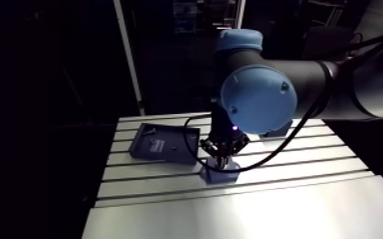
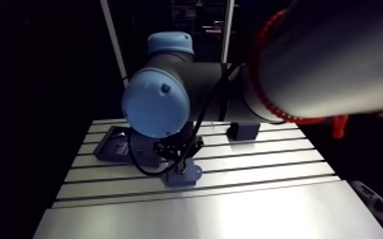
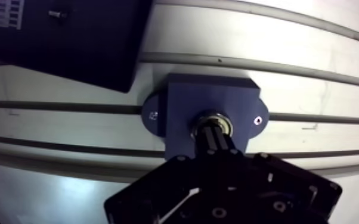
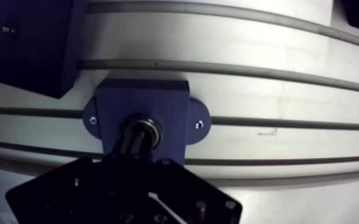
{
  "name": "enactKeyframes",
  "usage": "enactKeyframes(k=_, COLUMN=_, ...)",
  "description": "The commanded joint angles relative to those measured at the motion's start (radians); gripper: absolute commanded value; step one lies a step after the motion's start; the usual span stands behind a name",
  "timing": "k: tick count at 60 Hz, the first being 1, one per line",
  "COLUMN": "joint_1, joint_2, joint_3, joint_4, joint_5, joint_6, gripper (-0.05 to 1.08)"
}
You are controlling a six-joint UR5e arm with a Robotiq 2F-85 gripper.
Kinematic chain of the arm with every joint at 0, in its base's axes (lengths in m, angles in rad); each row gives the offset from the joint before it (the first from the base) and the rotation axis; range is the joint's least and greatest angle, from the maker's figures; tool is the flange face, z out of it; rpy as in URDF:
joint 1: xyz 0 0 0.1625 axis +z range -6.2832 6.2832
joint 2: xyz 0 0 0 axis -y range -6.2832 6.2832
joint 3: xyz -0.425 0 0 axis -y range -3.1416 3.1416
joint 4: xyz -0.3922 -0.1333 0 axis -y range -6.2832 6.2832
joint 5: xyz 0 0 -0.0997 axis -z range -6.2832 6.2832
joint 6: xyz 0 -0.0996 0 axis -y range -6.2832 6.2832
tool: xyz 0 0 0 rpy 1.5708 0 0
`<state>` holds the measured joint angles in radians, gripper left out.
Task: Pick up the bearing and press it into the housing until flush.
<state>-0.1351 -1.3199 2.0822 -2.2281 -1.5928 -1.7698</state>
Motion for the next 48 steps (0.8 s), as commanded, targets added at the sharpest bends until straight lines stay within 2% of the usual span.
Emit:
enactKeyframes(k=1, joint_1=-0.001, joint_2=0.008, joint_3=-0.001, joint_4=0.000, joint_5=0.000, joint_6=-0.004, gripper=1.07)
enactKeyframes(k=48, joint_1=-0.005, joint_2=0.017, joint_3=0.002, joint_4=-0.002, joint_5=0.000, joint_6=-0.006, gripper=1.07)
